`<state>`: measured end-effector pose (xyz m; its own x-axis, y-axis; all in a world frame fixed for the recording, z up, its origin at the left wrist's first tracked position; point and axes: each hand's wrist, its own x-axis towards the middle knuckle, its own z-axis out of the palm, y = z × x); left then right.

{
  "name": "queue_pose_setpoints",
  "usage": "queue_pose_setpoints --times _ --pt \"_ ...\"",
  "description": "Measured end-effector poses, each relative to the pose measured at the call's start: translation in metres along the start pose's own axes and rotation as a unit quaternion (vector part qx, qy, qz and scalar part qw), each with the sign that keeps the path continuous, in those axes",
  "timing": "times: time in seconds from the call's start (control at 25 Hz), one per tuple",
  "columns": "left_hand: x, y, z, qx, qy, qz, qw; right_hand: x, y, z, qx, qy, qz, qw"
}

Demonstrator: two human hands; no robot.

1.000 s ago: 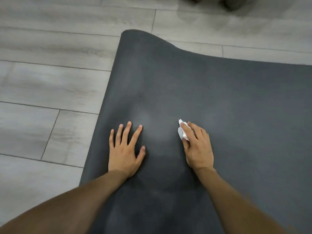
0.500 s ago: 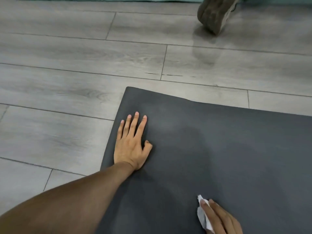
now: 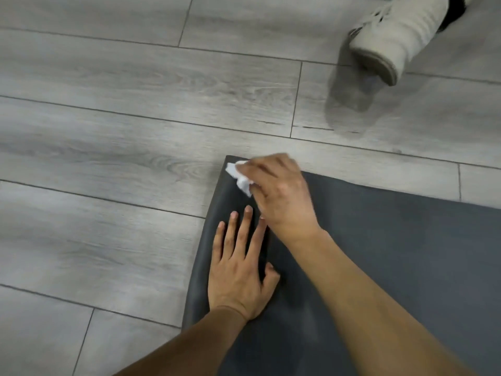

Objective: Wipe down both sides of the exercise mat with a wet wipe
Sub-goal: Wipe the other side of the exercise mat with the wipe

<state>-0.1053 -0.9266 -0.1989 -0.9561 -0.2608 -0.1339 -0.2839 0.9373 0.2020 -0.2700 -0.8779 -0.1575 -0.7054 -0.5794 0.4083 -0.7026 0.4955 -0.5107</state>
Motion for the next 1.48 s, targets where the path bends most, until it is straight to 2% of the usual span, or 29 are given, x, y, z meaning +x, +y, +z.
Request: queue_pose_setpoints --times 0.04,0.12,0.2,0.44,0.56,0.68,0.76,0.88,0.96,1.04,1.12,1.24,1.32,1.4,1.48 --pt "0.0 -0.001 0.001 0.002 0.007 0.003 1.0 -0.007 0.003 0.009 0.0 -0.06 -0.023 0.998" --pt "0.0 -0.001 0.002 0.001 0.01 0.007 1.0 -0.024 0.009 0.011 0.011 -0.155 0.004 0.988" --pt "0.001 -0.001 0.002 -0.002 0.015 0.002 1.0 -0.025 0.011 0.007 0.026 -0.196 0.033 0.98" --pt "0.003 0.0 0.004 -0.014 0.023 0.001 1.0 0.019 -0.016 0.029 -0.01 -0.179 0.07 0.981" --pt "0.001 -0.001 0.005 -0.012 0.027 0.002 1.0 0.025 -0.015 0.036 0.021 -0.161 0.032 0.986" --pt "0.0 0.001 0.002 -0.013 0.026 0.004 1.0 0.012 0.007 0.017 -0.036 -0.15 0.03 0.988" --pt "0.001 0.0 0.002 -0.016 0.031 0.003 0.999 -0.015 0.037 -0.014 -0.09 -0.088 0.099 0.987" --pt "-0.001 -0.003 0.001 -0.052 0.034 0.006 0.998 -0.064 0.053 -0.055 -0.138 -0.019 0.245 0.96" --pt "-0.003 -0.005 0.0 -0.095 0.04 0.009 0.995 -0.076 0.044 -0.046 -0.122 0.043 0.324 0.937" --pt "-0.003 -0.009 -0.008 -0.189 0.052 0.008 0.981 -0.07 0.029 -0.034 -0.089 0.096 0.37 0.92" --pt "-0.015 -0.021 -0.019 -0.241 0.063 0.007 0.969 -0.067 0.019 -0.031 -0.075 0.094 0.354 0.928" --pt "-0.061 -0.031 -0.021 -0.092 0.075 0.02 0.993 -0.069 0.021 -0.039 -0.089 0.065 0.377 0.92" --pt "-0.092 -0.026 -0.012 -0.051 0.063 -0.005 0.997 -0.064 0.006 -0.03 -0.062 0.116 0.414 0.901" --pt "-0.094 -0.026 -0.002 -0.03 0.034 -0.015 0.999 -0.06 -0.022 -0.004 -0.025 0.094 0.361 0.928" --pt "-0.084 -0.029 0.01 -0.022 0.028 -0.025 0.999 -0.052 -0.05 0.029 0.021 0.023 0.252 0.967"
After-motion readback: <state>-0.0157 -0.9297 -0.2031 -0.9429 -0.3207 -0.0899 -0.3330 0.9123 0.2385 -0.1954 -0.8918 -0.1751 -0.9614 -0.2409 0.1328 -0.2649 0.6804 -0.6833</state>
